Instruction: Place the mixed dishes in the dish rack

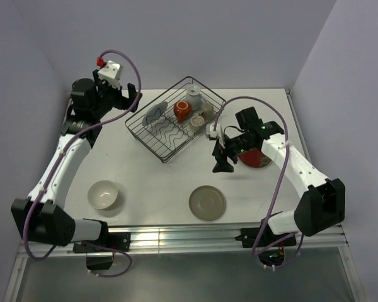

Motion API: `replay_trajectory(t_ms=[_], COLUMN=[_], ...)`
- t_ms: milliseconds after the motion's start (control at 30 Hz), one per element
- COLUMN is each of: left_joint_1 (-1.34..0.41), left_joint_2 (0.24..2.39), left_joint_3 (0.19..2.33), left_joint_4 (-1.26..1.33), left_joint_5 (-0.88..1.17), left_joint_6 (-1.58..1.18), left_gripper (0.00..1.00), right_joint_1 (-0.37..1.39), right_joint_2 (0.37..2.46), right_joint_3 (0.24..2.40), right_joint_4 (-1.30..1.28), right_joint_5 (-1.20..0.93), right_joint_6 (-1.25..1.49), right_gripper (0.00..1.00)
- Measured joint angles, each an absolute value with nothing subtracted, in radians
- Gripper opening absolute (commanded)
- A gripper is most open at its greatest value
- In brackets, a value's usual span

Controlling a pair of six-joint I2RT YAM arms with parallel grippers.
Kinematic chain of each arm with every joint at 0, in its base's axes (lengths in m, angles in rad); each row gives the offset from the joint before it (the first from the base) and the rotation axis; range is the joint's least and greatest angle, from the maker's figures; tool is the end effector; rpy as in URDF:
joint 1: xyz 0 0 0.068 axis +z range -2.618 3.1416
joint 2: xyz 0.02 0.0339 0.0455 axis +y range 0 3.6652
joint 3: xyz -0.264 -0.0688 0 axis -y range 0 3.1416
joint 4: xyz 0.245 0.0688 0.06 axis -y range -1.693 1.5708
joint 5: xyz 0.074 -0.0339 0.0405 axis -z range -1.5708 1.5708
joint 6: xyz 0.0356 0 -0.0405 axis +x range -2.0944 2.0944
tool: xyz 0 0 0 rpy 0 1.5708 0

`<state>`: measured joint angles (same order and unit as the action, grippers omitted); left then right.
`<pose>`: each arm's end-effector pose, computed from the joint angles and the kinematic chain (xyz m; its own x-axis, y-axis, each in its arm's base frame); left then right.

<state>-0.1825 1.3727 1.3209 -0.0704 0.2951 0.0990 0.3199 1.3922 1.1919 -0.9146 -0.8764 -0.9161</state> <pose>0.3158 -0.0688 0.4064 -0.0741 0.1098 -0.9912 0.4671 0.8820 0.0628 0.2456 0.1102 0.2965 -0.1046 -0.5694 -0.8154 -0.9942 0.0811 0.0709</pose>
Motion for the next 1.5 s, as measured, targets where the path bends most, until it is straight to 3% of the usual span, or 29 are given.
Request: replay_trajectory(t_ms=[233,567,800,900,1000,1100,1133,1267,1500], left_joint_1=[-0.136,-0.135,-0.135,-0.135,-0.136,-0.144,-0.149,-0.218,-0.525], left_joint_2=[1.045,0.667,0.552,0.551,0.546,0.549,0.556,0.602,0.727], left_joint_3=[1.079,0.574,0.518,0.514,0.493,0.45,0.435,0.376,0.365], left_joint_4=[-0.082,-0.093,-0.161,-0.172,-0.174,-0.167,-0.165,-0.139,-0.062], left_joint_5=[0.379,0.557,0.59,0.615,0.636,0.657,0.661,0.656,0.525], left_joint_6=[-0.184,-0.6,-0.686,-0.701,-0.719,-0.747,-0.757,-0.816,-0.889], left_gripper=[0.99,0.95,0.95,0.95,0.94,0.93,0.92,0.92,0.93], right_joint_1=[0.435,0.509,0.578,0.58,0.58,0.582,0.582,0.578,0.578], right_joint_2=[1.367,1.517,1.578,1.58,1.582,1.583,1.583,1.569,1.393], right_joint_3=[0.999,0.892,0.855,0.852,0.85,0.85,0.85,0.841,0.781], right_joint_4=[-0.917,-0.706,-0.576,-0.539,-0.523,-0.529,-0.525,-0.512,-0.519], right_joint_5=[-0.78,-0.598,-0.461,-0.426,-0.415,-0.44,-0.441,-0.456,-0.494], right_joint_6=[-1.021,-0.817,-0.691,-0.661,-0.642,-0.635,-0.635,-0.63,-0.642], right_gripper=[0.79,0.73,0.64,0.55,0.3,0.13,0.02,0.0,0.0])
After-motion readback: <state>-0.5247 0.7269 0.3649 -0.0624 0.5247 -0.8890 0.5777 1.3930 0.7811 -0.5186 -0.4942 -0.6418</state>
